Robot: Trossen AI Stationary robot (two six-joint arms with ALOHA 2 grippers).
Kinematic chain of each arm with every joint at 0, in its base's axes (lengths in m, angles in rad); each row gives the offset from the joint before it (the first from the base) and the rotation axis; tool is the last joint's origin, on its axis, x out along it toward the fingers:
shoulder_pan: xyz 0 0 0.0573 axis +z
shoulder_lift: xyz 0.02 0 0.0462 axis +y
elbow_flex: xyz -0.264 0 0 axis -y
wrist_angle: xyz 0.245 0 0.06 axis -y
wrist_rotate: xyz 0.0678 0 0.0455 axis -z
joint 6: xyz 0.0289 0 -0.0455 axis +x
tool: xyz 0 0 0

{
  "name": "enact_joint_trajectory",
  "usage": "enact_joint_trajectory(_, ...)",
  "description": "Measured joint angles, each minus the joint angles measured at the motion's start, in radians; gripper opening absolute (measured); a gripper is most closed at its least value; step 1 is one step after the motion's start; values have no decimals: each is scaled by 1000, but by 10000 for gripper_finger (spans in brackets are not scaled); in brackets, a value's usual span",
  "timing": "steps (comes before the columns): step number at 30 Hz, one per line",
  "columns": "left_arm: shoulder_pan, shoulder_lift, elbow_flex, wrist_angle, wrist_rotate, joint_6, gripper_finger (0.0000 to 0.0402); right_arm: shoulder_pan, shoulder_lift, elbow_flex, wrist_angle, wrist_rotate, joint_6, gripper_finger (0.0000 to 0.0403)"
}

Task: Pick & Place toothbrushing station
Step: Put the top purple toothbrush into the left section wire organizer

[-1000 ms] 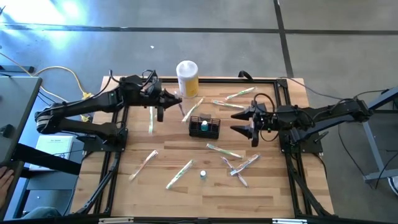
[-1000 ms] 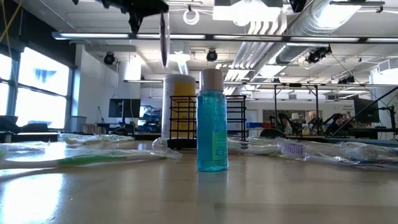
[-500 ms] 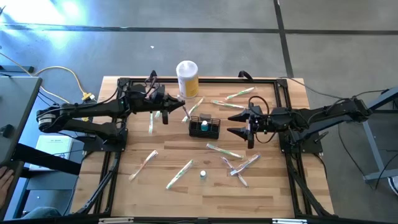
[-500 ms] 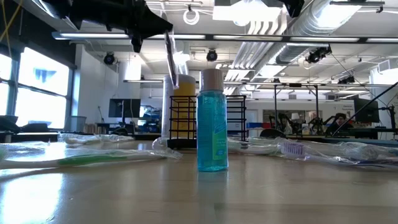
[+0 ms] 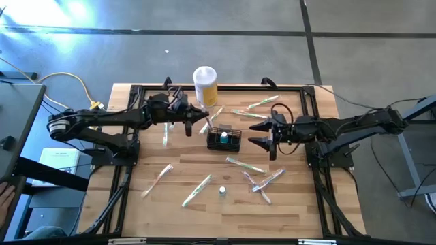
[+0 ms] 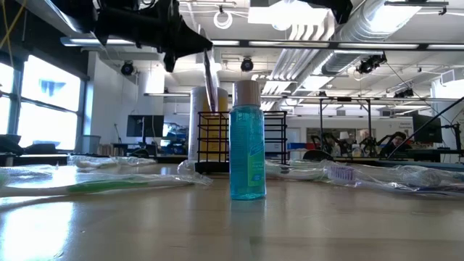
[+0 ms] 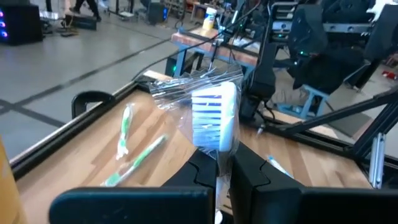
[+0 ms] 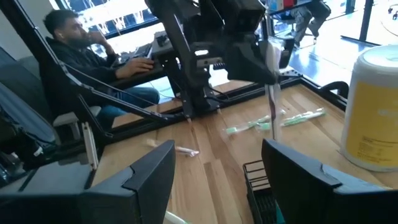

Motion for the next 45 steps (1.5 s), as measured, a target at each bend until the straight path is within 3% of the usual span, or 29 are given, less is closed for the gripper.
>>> enact_joint_trajectory(33,0,227,0,47,63,22,10,-10,0,0,-18,2,-7,231)
enact_joint_trajectory(45,0,233,0,28,79,19,29,-25,0,0,-45,-1,-1,231)
